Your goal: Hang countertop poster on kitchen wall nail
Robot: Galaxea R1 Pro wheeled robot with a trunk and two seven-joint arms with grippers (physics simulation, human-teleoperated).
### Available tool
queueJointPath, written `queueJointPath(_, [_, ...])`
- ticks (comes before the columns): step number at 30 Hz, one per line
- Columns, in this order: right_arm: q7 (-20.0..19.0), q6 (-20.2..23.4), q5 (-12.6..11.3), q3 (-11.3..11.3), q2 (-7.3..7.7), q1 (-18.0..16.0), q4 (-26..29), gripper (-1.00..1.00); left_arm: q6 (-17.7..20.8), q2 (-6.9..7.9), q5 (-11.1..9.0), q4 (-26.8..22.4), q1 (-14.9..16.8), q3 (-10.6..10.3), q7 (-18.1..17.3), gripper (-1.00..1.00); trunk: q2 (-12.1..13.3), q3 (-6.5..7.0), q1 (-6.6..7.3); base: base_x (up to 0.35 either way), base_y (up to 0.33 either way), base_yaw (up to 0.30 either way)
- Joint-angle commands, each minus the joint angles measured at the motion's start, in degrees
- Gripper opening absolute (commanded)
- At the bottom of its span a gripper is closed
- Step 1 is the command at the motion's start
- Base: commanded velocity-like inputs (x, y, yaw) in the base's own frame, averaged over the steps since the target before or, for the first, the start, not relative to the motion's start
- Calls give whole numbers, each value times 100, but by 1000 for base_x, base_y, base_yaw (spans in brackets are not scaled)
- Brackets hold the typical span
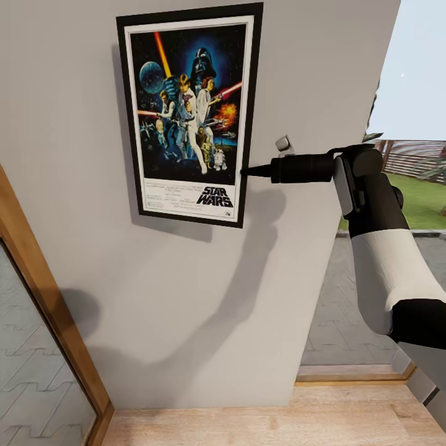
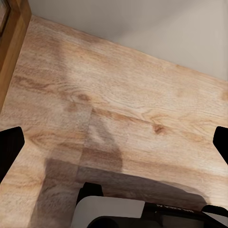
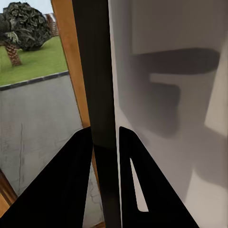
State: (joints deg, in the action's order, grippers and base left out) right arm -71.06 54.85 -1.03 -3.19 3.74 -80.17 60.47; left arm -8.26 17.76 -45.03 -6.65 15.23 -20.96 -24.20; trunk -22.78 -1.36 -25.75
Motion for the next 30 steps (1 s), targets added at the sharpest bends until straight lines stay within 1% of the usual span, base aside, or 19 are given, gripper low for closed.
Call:
queueJointPath(1, [-13, 53, -19, -8, 4, -7, 0, -100, -26, 2, -41, 6, 6, -48, -15, 100, -14, -14, -4, 0, 0, 0])
queueJointPath(11, [-20, 33, -20, -14, 4, 61, -54, -100, -26, -15, -41, 6, 6, -49, -14, 100, -14, -14, -4, 0, 0, 0])
queueJointPath(18, [-29, -66, -20, -15, 4, 92, -61, -100, -26, -18, -41, 6, 6, -49, -15, 100, -14, -14, -4, 0, 0, 0])
queueJointPath(23, [-30, -84, -27, -15, 4, 168, -44, -100, -26, -18, -41, 6, 6, -49, -14, 100, -14, -14, -4, 0, 0, 0])
queueJointPath(27, [-30, -95, -28, -15, 4, 293, -25, -100, -26, -18, -41, 6, 6, -49, -12, 100, -14, -14, -4, 0, 0, 0])
queueJointPath(30, [-32, -278, -25, -15, 4, 390, -20, -100, -26, -18, -41, 6, 6, -49, -12, 100, -14, -14, -4, 0, 0, 0])
